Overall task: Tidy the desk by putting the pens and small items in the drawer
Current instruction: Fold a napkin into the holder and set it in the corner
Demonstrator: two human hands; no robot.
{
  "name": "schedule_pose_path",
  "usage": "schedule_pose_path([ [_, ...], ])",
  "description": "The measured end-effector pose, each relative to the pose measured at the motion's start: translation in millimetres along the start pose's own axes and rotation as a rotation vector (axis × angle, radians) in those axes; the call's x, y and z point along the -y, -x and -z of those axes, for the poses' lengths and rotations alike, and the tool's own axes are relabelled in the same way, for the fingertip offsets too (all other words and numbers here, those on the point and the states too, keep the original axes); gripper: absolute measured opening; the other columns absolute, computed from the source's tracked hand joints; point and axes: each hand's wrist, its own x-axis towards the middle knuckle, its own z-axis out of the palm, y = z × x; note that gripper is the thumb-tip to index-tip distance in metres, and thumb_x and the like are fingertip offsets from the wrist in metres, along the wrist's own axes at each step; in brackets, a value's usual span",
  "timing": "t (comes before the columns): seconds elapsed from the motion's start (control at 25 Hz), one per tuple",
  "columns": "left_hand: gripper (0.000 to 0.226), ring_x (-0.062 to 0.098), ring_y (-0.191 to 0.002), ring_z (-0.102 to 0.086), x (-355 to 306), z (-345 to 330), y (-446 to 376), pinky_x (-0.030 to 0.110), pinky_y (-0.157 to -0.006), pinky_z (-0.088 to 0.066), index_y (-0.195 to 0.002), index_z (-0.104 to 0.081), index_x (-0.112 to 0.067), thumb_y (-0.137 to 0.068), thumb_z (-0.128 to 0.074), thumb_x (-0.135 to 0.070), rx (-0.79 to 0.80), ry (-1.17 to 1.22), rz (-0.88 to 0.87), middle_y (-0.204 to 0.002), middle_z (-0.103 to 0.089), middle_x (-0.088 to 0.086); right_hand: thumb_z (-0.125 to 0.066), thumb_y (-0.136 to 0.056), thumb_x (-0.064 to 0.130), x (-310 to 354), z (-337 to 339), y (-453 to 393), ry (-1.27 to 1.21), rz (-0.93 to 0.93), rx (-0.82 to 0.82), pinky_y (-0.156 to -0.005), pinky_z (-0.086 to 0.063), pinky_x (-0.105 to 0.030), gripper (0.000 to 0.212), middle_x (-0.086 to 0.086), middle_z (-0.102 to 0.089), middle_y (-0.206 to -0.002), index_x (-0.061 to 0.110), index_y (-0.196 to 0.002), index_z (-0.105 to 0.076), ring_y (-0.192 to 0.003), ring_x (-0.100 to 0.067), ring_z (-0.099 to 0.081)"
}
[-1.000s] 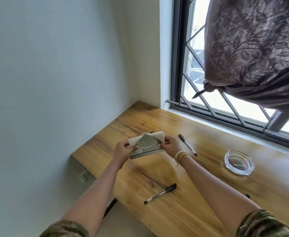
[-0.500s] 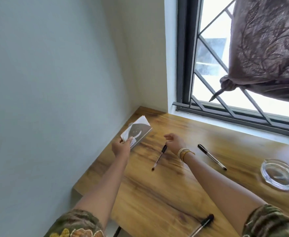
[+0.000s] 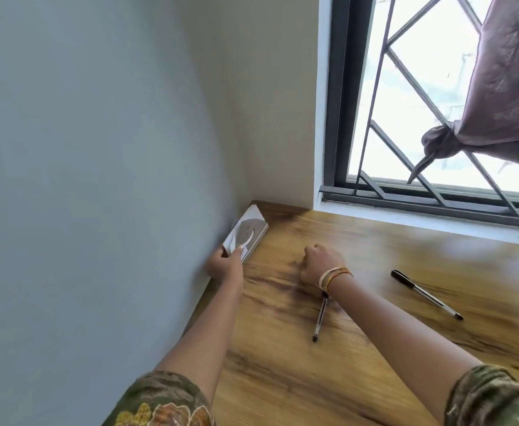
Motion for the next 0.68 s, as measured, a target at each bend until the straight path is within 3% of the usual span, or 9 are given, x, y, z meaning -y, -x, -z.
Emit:
schedule_pose_path([
  [0.28,0.026,0.016,-0.065,-0.059,5,-21,-10,0.032,-0.065,-0.055,-0.083,-0.072,-0.006,-0.067,-0.085,-0.021,-0.009,-0.013,0.030,-0.077,-0.071,0.004,-0.056,-0.078,0.038,1,6,-7,0.107,0.015,0.012,-0.072,-0.054,-0.033,0.037,-0.011,-0.065,-0.102,0.013,-0.104,-0.063,-0.092,-0.030,-0.063],
  [0.52,0.018,0.012,-0.071,-0.063,9,-18,0,0.017,-0.056,-0.046,-0.091,-0.071,-0.014,-0.074,-0.078,-0.017,0.057,-0.064,-0.088,-0.083,-0.071,-0.002,-0.049,-0.078,0.030,-19,3,-8,-0.005,-0.037,-0.015,-0.074,-0.050,-0.031,0.043,-0.013,-0.068,-0.108,0.023,-0.119,-0.060,-0.096,-0.033,-0.063],
  [0.68,0.043,0.016,-0.091,-0.066,13,-17,15,0.029,-0.080,-0.054,-0.112,-0.067,-0.013,-0.071,-0.079,-0.015,0.031,-0.053,-0.050,-0.104,-0.071,0.000,-0.050,-0.079,0.018,-27,-3,11,-0.139,-0.044,0.038,-0.086,-0.047,-0.033,0.058,-0.015,-0.063,-0.122,0.022,-0.137,-0.044,-0.108,-0.034,-0.059],
])
